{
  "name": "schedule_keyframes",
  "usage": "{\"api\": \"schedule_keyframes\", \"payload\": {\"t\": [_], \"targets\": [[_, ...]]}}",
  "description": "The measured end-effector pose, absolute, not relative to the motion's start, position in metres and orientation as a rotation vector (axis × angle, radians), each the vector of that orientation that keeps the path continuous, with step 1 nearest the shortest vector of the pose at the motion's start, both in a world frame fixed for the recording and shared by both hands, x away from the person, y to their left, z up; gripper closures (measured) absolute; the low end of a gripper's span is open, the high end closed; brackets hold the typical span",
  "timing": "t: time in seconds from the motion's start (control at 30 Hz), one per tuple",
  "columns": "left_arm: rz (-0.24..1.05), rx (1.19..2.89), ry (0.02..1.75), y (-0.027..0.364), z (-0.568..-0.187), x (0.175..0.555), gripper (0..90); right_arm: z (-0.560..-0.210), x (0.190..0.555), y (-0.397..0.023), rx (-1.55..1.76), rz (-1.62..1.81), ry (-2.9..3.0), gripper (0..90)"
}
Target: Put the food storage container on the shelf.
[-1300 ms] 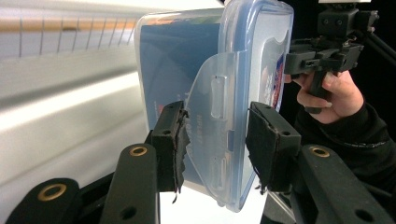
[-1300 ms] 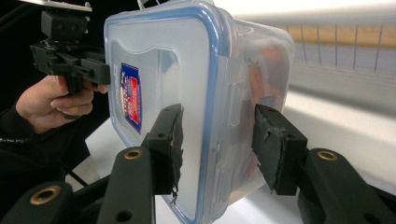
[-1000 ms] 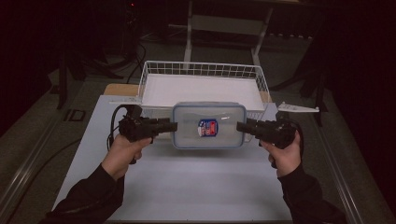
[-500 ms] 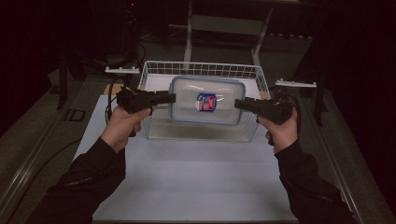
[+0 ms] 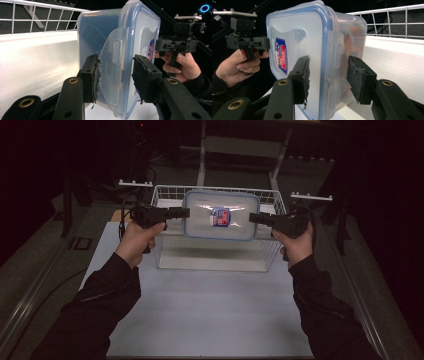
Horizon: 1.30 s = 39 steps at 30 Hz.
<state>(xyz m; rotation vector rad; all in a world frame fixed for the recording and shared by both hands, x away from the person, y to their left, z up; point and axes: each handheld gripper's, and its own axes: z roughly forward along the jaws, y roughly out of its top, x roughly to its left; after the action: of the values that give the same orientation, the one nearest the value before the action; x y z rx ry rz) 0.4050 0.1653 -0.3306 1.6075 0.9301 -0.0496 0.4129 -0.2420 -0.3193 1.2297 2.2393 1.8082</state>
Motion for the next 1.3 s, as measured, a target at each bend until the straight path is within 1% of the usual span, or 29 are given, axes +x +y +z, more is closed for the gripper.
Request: {"api": "schedule_keyframes", "payload": {"t": [0.1, 0.23, 0.4, 0.47, 0.57, 0.7, 0.87, 1.0, 1.2, 1.3], "targets": [[-0.045, 1.591, 0.936, 0.166, -0.332, 0.411, 55.9, -0.316, 0.418, -0.240, 1.250, 1.780, 2.257, 52.8], [-0.018, 1.592, 0.951, 0.162, -0.331, 0.414, 55.1, -0.312, 0.424, -0.237, 1.286, 1.736, 2.253, 49.9], [-0.005, 1.565, 0.974, 0.159, -0.332, 0.419, 52.4, -0.312, 0.429, -0.235, 1.337, 1.711, 2.219, 48.4], [0.006, 1.558, 0.984, 0.158, -0.332, 0.422, 51.4, -0.313, 0.431, -0.233, 1.361, 1.691, 2.218, 45.1], [-0.015, 1.547, 1.011, 0.157, -0.334, 0.426, 49.1, -0.314, 0.433, -0.230, 1.374, 1.682, 2.223, 45.6], [-0.041, 1.516, 1.049, 0.157, -0.337, 0.434, 48.1, -0.317, 0.440, -0.227, 1.439, 1.656, 2.199, 49.5], [-0.047, 1.511, 1.118, 0.152, -0.336, 0.445, 44.6, -0.316, 0.441, -0.224, 1.505, 1.642, 2.174, 47.8], [-0.083, 1.493, 1.181, 0.151, -0.337, 0.455, 44.4, -0.317, 0.442, -0.225, 1.553, 1.643, 2.152, 47.8], [-0.031, 1.499, 1.200, 0.147, -0.337, 0.461, 45.3, -0.320, 0.443, -0.226, 1.617, 1.668, 2.125, 46.6], [0.052, 1.546, 1.188, 0.142, -0.332, 0.457, 41.6, -0.320, 0.443, -0.226, 1.594, 1.671, 2.132, 44.7]]}}
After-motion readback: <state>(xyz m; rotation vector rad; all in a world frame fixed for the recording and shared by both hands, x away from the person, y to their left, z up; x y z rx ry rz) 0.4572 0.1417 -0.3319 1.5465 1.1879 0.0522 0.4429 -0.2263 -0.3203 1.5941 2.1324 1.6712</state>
